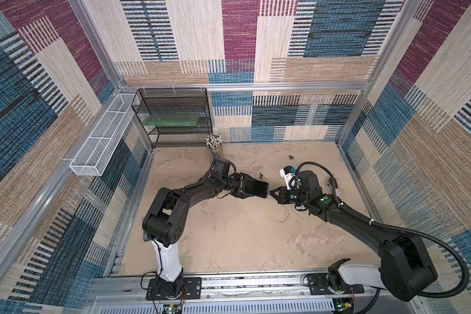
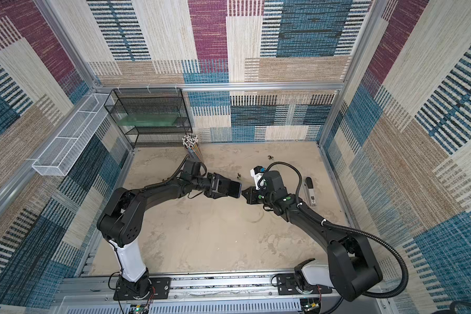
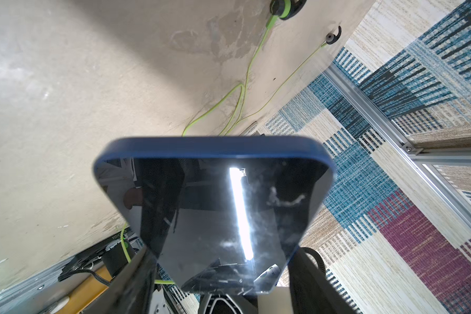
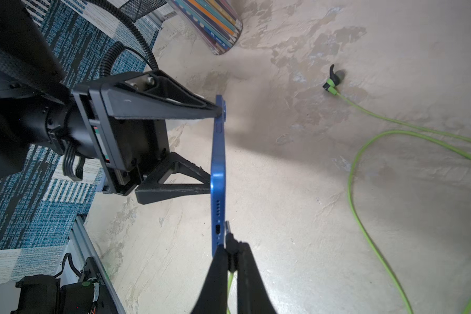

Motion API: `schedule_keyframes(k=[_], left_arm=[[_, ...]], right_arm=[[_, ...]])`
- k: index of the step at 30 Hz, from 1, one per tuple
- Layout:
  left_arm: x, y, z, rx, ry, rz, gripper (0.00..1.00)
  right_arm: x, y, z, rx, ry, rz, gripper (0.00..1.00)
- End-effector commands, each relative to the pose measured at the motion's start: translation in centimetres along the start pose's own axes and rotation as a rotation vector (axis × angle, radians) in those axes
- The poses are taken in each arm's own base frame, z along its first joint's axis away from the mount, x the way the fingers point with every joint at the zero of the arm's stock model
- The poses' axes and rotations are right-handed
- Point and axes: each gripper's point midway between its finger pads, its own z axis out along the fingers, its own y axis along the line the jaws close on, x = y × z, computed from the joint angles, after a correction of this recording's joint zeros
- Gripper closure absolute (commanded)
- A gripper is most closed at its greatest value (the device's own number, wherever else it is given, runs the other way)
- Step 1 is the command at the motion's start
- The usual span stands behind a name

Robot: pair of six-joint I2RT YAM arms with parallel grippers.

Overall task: Plug wired earphones into phones
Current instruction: Insert the wired earphone into the phone.

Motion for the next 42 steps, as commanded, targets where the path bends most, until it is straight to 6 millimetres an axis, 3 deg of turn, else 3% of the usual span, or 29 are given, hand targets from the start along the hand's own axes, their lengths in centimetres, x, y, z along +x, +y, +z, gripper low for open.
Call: schedule_keyframes(k=[1,33,42], left_arm=[[0.7,-1.0,0.0,0.028,0.037,0.064,1.0],[0.9,-1.4,-0.2,0.038,0.036,0.071,1.0],[0.9,-1.2,-0.1,0.032,0.032,0.072,1.0]], right_arm=[[-1.1,0.7,-0.4,-0.019,-0.036,-0.014,1.0],[-0.2,0.1,0.0,-0.002,-0.013,-0.008,1.0],[-0.7,0.8,-0.4,-0.02,-0.03,-0.019,1.0]])
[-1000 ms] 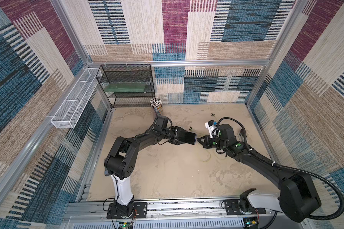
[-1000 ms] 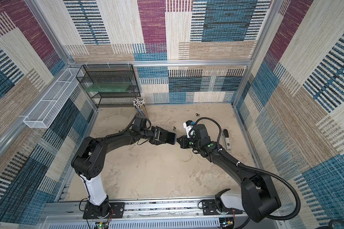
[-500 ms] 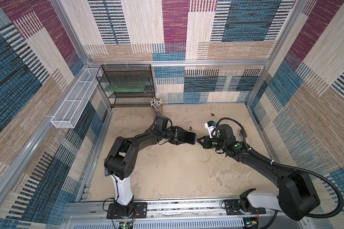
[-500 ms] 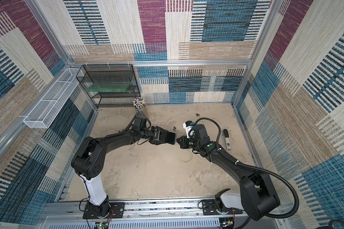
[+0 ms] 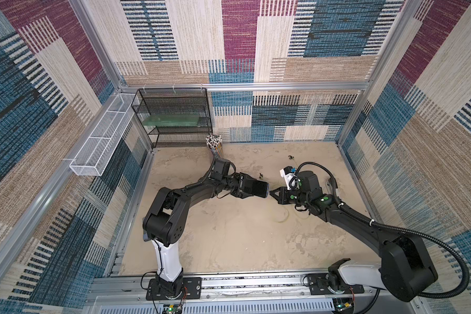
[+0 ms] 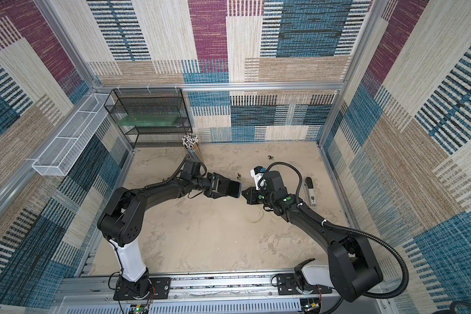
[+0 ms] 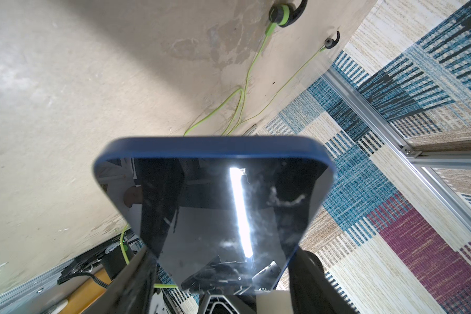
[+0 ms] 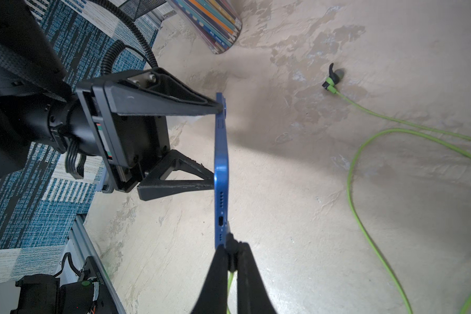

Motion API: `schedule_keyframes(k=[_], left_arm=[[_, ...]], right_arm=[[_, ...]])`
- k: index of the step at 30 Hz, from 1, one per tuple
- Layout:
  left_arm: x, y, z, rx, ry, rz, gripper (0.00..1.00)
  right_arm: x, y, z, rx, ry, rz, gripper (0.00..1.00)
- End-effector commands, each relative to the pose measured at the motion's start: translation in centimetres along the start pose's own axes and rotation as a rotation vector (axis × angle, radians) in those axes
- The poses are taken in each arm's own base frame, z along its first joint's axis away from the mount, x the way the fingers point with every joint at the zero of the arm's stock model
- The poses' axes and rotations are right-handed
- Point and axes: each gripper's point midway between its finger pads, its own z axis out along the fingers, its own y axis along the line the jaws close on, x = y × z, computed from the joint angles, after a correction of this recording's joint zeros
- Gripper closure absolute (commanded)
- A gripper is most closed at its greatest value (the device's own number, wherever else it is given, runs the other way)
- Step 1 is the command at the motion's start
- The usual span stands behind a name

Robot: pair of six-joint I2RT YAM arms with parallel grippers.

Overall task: Plug wired earphones into phones
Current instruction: Insert the wired earphone into the phone.

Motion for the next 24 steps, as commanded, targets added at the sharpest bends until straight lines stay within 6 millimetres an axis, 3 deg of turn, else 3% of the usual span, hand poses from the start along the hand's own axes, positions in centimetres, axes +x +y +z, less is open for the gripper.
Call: schedule_keyframes(k=[1,24], left_arm=[[1.0,-1.21,-0.21,0.033,0.036,0.071,1.0],[1.62,-0.97,0.23,0.016,0.049,0.082,1.0]], right_arm=[[-0.94,0.77,-0.32,-0.021,-0.036,-0.021,1.0],[-1.18,0.65,0.1,-0.015,-0.027,-0.028,1.0]])
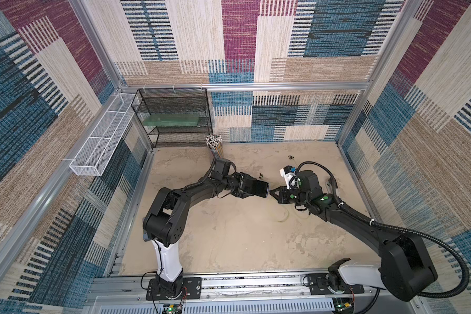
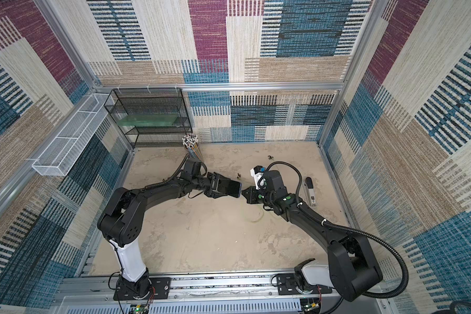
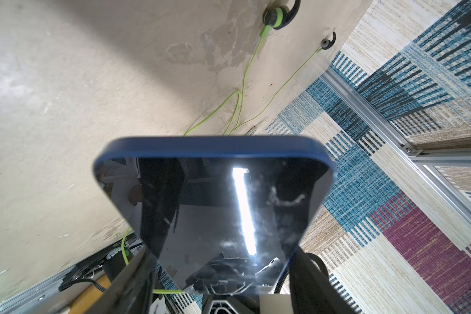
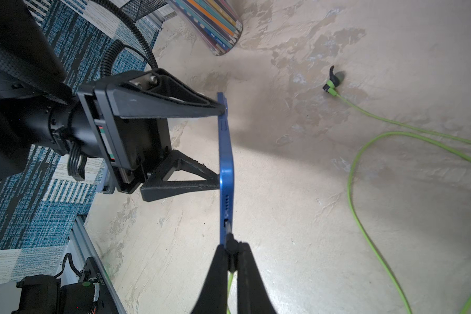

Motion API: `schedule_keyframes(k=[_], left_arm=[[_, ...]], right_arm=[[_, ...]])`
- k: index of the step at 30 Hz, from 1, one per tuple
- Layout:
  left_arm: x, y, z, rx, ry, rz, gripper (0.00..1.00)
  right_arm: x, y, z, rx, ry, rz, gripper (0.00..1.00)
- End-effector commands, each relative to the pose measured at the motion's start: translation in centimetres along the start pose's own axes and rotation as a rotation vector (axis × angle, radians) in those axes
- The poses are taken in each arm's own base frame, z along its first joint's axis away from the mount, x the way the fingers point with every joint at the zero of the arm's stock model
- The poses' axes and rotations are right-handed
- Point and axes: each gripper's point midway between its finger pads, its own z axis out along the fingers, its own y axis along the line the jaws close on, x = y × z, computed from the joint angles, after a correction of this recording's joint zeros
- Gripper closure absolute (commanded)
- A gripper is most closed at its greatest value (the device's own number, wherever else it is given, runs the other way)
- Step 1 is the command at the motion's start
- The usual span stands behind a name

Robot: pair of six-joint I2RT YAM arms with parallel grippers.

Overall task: Plug wired earphones into phones
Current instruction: Insert the wired earphone into the phone.

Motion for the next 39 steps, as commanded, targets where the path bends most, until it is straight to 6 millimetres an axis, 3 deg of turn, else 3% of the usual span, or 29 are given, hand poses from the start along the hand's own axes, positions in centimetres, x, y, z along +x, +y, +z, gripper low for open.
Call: schedule_keyframes(k=[1,26,28,32,39], left_arm=[[1.6,-0.8,0.1,0.012,0.065,0.056,1.0],[2.7,-1.1,0.1,0.008,0.099,0.092,1.0],[2.5,-0.7,0.0,-0.009,0.09,0.095,1.0],[2.0,-0.1,0.0,-0.032,0.073,0.082,1.0],[0.6,1.8,-1.0,-0.142,0.047,0.093,1.0]], right_arm=[[-0.9,0.5,0.0,-0.014,-0.026,-0.027,1.0],[-1.3,-0.5,1.5,0.023,0.007,-0.05,0.99],[-1.5,-0.5,1.3,0.023,0.0,-0.047,0.89],[-1.3,-0.6,1.0,0.023,0.003,-0.037,0.58],[-1.2,-0.7,-0.5,0.049,0.01,-0.04,0.3]])
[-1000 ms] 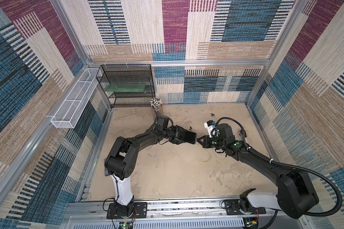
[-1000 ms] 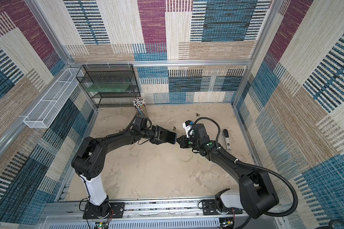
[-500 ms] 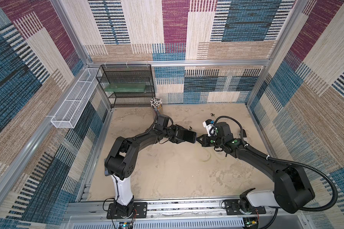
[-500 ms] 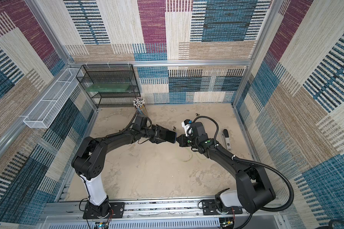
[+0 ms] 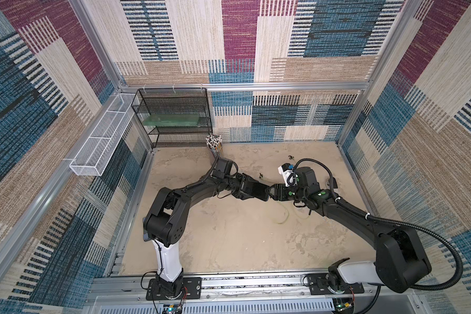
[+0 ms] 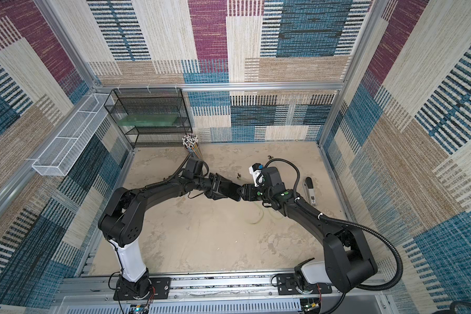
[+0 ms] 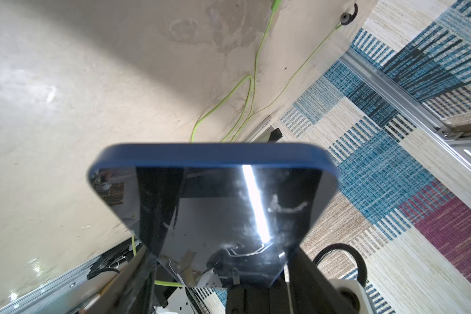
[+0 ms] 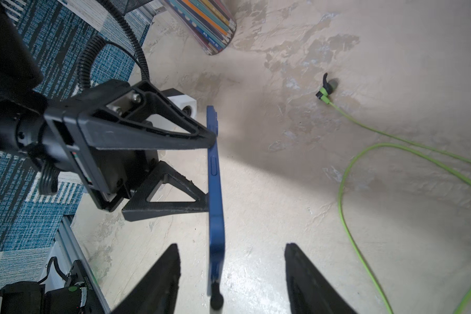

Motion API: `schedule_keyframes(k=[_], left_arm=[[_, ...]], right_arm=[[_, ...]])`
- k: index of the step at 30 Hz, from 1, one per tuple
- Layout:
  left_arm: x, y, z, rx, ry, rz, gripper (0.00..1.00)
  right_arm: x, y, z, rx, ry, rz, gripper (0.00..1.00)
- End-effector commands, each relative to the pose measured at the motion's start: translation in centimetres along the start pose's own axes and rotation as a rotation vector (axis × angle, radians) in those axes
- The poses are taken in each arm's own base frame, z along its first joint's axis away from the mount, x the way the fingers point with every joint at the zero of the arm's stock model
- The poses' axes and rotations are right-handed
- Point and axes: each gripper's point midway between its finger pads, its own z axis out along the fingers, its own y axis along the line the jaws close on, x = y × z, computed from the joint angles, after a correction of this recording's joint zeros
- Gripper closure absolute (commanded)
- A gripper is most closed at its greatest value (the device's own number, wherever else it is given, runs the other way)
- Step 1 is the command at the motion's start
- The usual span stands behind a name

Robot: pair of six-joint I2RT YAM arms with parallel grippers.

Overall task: Plug wired earphones into phones
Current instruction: Insert the wired earphone into the phone, then place the phone at the center of the board.

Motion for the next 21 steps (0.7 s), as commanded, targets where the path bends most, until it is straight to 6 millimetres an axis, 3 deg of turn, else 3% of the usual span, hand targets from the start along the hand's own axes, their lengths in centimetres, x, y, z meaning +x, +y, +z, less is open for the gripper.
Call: schedule_keyframes(k=[1,5,12,17,21], left_arm=[[-0.4,1.8,-1.0,-0.111,0.015,0.055,1.0],[-2.4,4.5,-3.3,-0.326,-0.027,0.137,1.0],[-4.2,8.5,-6.2,-0.612,-0.101,0.182,1.0],[-5.8,11.3,-6.8,-0.728,-0.155,0.159,0.96],[-7.5,12.5,-6.7,-0.786,-0.201,0.157,0.96]], right_arm=[[-0.1,-0.5,-1.2,0.037,0.001,-0.016,0.24],[0.2,-3.4,-2.9,0.162,0.01,-0.001,0.2],[-0.2,-7.7,-5.9,0.415,-0.032,0.052,0.15],[-0.4,-9.3,-6.6,0.455,-0.091,0.105,0.15],[-0.4,-9.4,-6.5,0.445,-0.116,0.107,0.14]])
